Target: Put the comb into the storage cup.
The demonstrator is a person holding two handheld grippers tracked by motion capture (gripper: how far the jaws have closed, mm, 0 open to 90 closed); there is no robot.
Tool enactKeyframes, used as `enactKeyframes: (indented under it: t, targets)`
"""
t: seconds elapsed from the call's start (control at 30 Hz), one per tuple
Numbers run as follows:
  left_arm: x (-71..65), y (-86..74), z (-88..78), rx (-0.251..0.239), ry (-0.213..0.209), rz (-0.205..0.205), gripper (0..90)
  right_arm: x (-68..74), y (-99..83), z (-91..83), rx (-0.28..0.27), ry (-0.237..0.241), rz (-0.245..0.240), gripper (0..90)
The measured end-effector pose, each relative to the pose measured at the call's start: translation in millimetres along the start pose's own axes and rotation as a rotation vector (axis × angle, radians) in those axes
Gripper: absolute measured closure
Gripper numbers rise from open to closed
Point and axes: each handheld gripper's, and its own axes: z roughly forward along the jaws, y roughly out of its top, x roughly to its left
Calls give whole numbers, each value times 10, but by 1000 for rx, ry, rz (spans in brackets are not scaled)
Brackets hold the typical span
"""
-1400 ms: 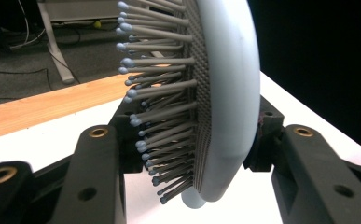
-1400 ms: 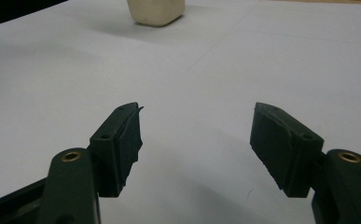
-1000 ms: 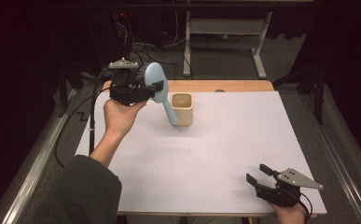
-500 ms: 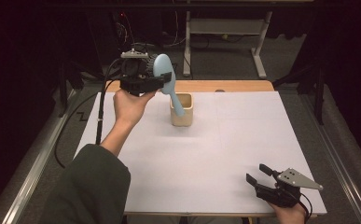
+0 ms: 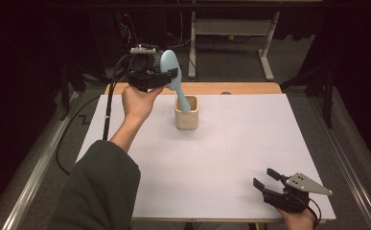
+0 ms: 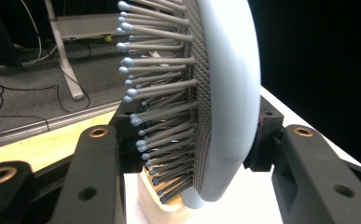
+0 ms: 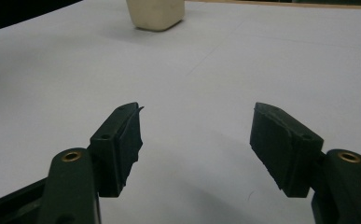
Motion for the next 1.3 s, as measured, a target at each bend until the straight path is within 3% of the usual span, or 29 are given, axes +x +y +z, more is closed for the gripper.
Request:
enactKeyframes:
  t: [0.77, 1.3]
  targets:
    - [79, 2, 250, 16, 47, -30, 523, -8, -6, 12, 7, 5, 6, 339]
    - [52, -49, 387, 42, 60, -13, 522, -6, -5, 6, -2, 3, 10, 339]
